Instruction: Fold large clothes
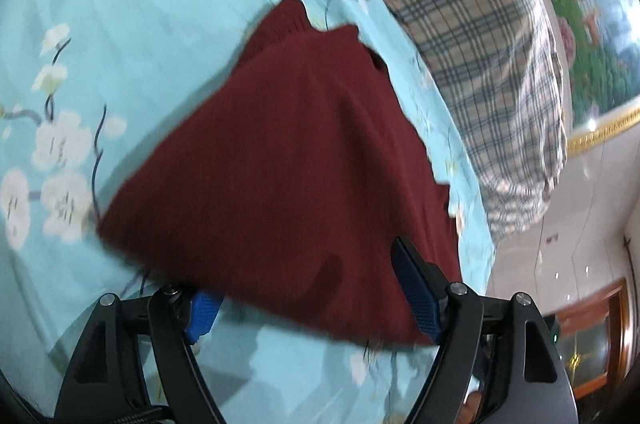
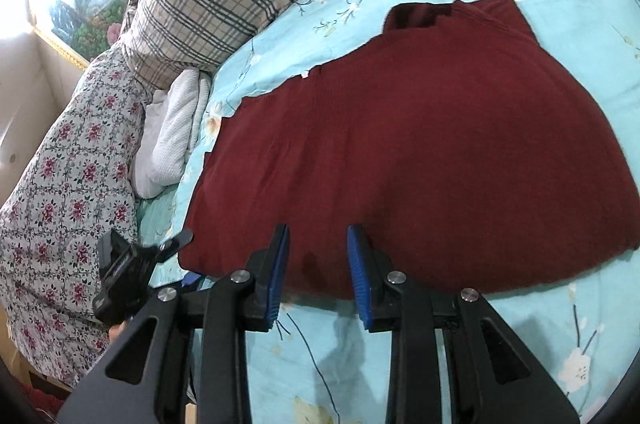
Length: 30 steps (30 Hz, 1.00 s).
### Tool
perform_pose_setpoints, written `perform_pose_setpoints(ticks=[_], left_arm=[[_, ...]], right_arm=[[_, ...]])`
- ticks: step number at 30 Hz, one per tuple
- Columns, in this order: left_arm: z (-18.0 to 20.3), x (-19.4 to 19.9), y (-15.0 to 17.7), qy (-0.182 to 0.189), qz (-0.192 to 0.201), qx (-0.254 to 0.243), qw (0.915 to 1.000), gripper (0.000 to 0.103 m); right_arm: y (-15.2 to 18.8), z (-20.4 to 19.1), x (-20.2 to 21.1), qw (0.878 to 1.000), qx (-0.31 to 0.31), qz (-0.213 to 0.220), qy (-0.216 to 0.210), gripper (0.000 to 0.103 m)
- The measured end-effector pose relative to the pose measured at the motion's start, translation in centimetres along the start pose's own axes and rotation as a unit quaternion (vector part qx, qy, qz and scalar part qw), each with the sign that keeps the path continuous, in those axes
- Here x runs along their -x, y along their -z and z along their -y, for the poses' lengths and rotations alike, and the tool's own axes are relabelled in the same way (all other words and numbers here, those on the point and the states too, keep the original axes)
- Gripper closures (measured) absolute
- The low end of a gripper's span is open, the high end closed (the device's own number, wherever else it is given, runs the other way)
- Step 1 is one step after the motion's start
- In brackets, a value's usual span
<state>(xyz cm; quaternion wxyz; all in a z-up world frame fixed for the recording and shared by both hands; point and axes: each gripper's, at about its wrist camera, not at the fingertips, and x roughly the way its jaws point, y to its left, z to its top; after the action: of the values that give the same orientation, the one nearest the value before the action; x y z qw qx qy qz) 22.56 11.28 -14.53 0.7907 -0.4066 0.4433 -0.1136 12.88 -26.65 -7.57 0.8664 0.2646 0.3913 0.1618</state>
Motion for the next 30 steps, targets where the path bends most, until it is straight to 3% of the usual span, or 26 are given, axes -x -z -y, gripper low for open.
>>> perform_pose_setpoints(ticks=[3,5,7,8,9,11,17,19,21,23,26,30], left_arm=[[0.2,-0.6,-1.1,-0.005,0.012,0.002,0.9999,0.025],[0.4,-0.8,-1.3,-0.014,0.017,-0.004,0.9997,0.033],[0.6,-1.0,-1.6,-0.032,0.026,-0.018,0.999,0.056],[0.4,-1.3,-1.9,-0.035,0.021,-0.021,0.999,0.08],[0.0,-1.4,-2.1,-0.024,0.014,-0.016,0.9995,0.086],[-0.1,-1.0,-2.2,-0.013,0.015,-0.01,0.9997,0.09],[3.6,1.2,-2.4,0.002,0.034,-0.078,0.9964,0.093],[5.2,1.9,-2.5,0.009,0.04,-0.101,0.9941,0.093],[6.9,2.2,-2.4,0.019,0.041,-0.124,0.9913,0.093],[9.1,2.4,-2.2,0.028,0.043,-0.152,0.987,0.093],[12.6,2.0,-1.6,0.039,0.041,-0.2,0.9782,0.094],[17.4,1.0,-0.3,0.059,0.033,-0.26,0.9632,0.094]], right_arm=[[0.0,-0.3,-0.2,1.0,0.002,-0.001,0.0,0.072],[-0.1,-0.5,-0.4,1.0,0.004,-0.003,0.0,0.072],[-0.2,-0.8,-0.7,1.0,0.006,-0.005,0.001,0.072],[-0.3,-0.9,-0.9,1.0,0.008,-0.006,0.001,0.072],[-0.5,-1.3,-1.2,1.0,0.011,-0.009,0.0,0.072],[-1.0,-2.0,-1.8,1.0,0.022,-0.012,-0.001,0.072],[-3.9,-5.1,-5.6,0.997,0.072,-0.027,-0.003,0.073],[-4.1,-5.8,-8.2,0.994,0.092,-0.056,-0.003,0.073],[-3.4,-6.0,-11.3,0.988,0.11,-0.101,0.025,0.074],[-3.1,-6.1,-12.1,0.988,0.122,-0.093,0.023,0.074],[-3.5,-5.7,-11.8,0.989,0.104,-0.104,0.01,0.074],[-4.7,-2.1,-9.4,0.993,0.005,-0.097,-0.069,0.074]])
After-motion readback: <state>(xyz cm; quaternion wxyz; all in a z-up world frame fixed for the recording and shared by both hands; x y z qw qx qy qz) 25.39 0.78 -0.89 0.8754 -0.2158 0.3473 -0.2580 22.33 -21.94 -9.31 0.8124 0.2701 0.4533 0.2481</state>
